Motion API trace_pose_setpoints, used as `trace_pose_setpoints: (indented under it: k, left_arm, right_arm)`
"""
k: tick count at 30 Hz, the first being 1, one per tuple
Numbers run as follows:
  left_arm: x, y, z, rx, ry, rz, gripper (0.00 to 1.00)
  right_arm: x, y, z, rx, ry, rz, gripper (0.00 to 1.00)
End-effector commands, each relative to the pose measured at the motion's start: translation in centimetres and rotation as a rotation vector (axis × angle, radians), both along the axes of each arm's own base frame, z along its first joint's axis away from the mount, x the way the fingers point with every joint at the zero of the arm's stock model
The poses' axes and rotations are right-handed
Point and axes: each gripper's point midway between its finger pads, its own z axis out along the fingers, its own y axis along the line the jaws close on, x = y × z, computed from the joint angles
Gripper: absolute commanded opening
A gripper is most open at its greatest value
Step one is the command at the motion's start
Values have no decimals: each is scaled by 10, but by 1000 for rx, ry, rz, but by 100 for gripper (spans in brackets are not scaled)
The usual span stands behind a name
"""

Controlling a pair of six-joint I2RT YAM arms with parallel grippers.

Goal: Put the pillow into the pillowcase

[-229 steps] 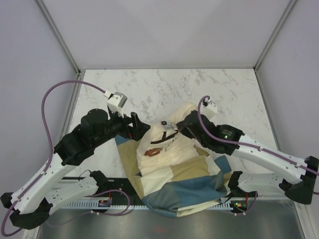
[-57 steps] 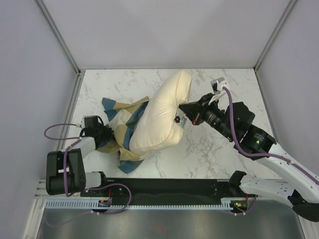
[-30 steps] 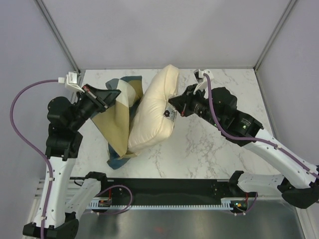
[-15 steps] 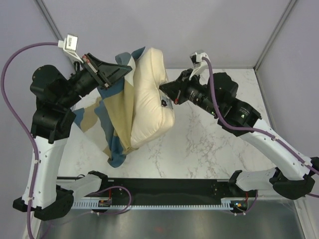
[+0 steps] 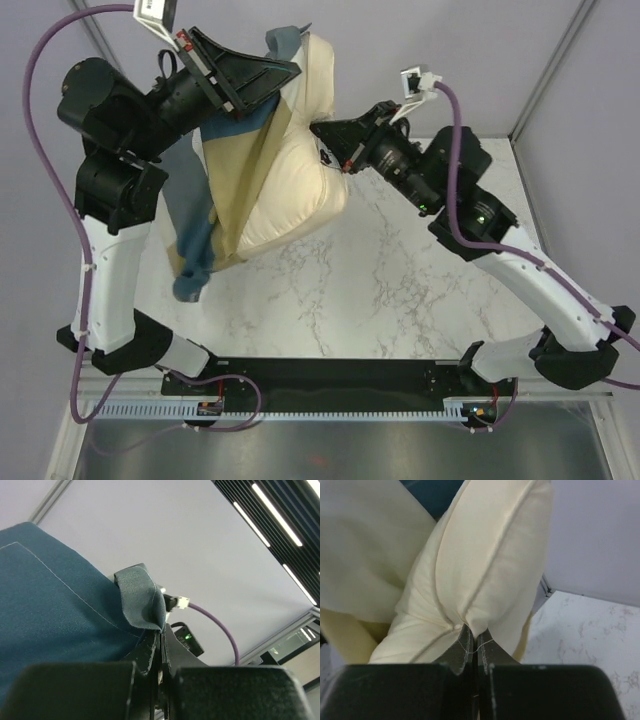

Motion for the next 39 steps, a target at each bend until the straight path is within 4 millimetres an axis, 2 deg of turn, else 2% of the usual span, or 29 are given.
trace_pose_setpoints:
  k: [1,4,7,9,10,11,12,13,15,16,17,18,19,21,22,23,25,26,27,29,30,31,32,33,35,36,38,39]
  left_arm:
    - [-62,1,65,-189,-167,-157,2]
    - [-69,-4,67,-204,-173,-175,2]
    - [-78,-2,67,-201,-187,-184,2]
    - [-70,-6,56,-178,-167,-162,2]
    - [-75,-1,56,-176,-175,-151,2]
    - [-64,-7,44,-155,-145,-135,2]
    - [-62,-7,39,-143,-144,-124,2]
    - [-56,-10,30,-127,-121,-117,2]
    - [-51,-14,23,-114,-107,-112,2]
    - [-47,-17,18,-105,-96,-113,2]
    - [-45,-19,16,-101,-89,-115,2]
    - [-44,-20,15,-101,-84,-116,2]
    - [-42,-22,13,-97,-79,-120,2]
    - [-41,-26,12,-97,-76,-129,2]
    - [-41,-27,13,-99,-78,-130,2]
    - [-40,-28,13,-101,-74,-134,2]
    - [-45,-27,19,-118,-87,-142,2]
    - [-44,-30,20,-121,-87,-148,2]
    - [-49,-28,26,-132,-101,-154,2]
    - [-49,-31,27,-137,-98,-157,2]
    - [-49,-32,27,-138,-97,-160,2]
    - [-48,-34,26,-136,-93,-162,2]
    - [-48,-35,26,-137,-91,-163,2]
    - [-45,-38,24,-134,-83,-165,2]
    - [-47,-38,25,-139,-82,-176,2]
    - [-48,-39,26,-141,-80,-178,2]
    - [-49,-37,27,-144,-86,-176,2]
    - [-50,-36,28,-145,-89,-176,2]
  right_arm:
    - [51,53,-152,-263,292,-48,0]
    - [66,61,-182,-307,336,-79,0]
    - [72,59,-193,-313,362,-87,0]
    - [77,49,-190,-279,388,-106,0]
    - [74,39,-178,-248,379,-114,0]
    - [80,27,-177,-227,386,-145,0]
    - [79,17,-168,-192,389,-157,0]
    - [73,1,-149,-147,366,-168,0]
    - [76,-29,-123,-85,335,-217,0]
    - [66,-47,-93,-32,289,-223,0]
    - [67,-65,-76,-5,261,-251,0]
    - [57,-78,-58,14,223,-254,0]
    - [50,-88,-36,39,183,-261,0]
    - [36,-97,-18,49,146,-247,0]
    - [33,-95,-18,48,143,-229,0]
    - [33,-90,-23,39,151,-210,0]
    - [41,-70,-66,-9,237,-152,0]
    - [44,-59,-76,11,240,-122,0]
    - [45,-37,-128,-43,316,-43,0]
    - [37,-7,-162,-84,353,16,0]
    - [37,7,-190,-140,389,25,0]
    - [31,18,-203,-180,398,34,0]
    - [29,20,-204,-189,396,38,0]
    - [31,18,-195,-182,388,30,0]
    - [39,0,-179,-208,361,-55,0]
    - [39,-13,-137,-163,298,-84,0]
    - [46,-45,-107,-156,275,-169,0]
    - [42,-64,-59,-106,200,-203,0]
